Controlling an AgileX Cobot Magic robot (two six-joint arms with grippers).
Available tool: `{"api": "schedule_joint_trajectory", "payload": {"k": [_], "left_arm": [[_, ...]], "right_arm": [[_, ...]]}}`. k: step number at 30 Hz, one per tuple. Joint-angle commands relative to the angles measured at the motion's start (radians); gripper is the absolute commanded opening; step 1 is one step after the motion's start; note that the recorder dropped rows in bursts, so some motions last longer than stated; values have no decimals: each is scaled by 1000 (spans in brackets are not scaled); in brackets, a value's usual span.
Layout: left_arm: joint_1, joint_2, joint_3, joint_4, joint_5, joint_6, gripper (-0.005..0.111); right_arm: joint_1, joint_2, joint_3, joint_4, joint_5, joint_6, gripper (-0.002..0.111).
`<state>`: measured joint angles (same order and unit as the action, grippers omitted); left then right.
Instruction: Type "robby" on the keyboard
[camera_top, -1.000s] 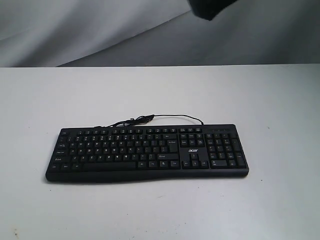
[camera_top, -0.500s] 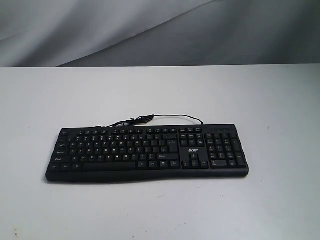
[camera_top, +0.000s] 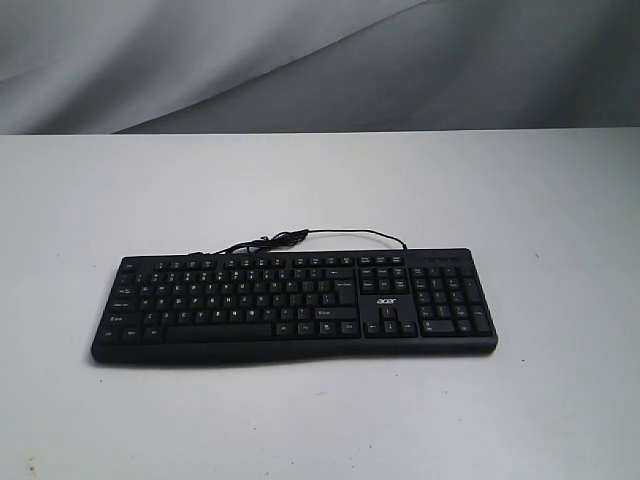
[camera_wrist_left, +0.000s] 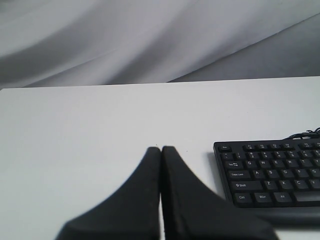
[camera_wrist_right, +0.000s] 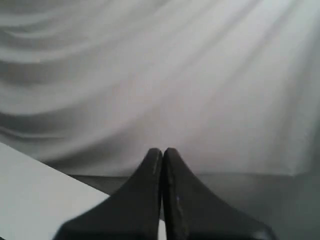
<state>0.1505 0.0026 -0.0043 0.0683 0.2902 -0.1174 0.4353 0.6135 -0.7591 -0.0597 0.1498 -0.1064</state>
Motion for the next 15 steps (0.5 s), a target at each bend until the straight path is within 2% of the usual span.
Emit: {"api": "schedule_joint_trajectory", "payload": {"k": [1, 3, 8, 10, 15], "left_arm": [[2, -3, 4, -8, -5, -4, 1], [2, -3, 4, -8, -5, -4, 1], [2, -3, 4, -8, -5, -4, 1], [2, -3, 4, -8, -5, -4, 1], [2, -3, 4, -8, -5, -4, 1]], "right_arm": [[-237, -159, 219, 1, -9, 35, 0], [-328, -260, 323, 10, -9, 38, 0], [-474, -518, 544, 11, -7, 131, 0], [-504, -575, 614, 27, 9, 144, 0], [-506, -614, 739, 27, 49, 144, 0]]}}
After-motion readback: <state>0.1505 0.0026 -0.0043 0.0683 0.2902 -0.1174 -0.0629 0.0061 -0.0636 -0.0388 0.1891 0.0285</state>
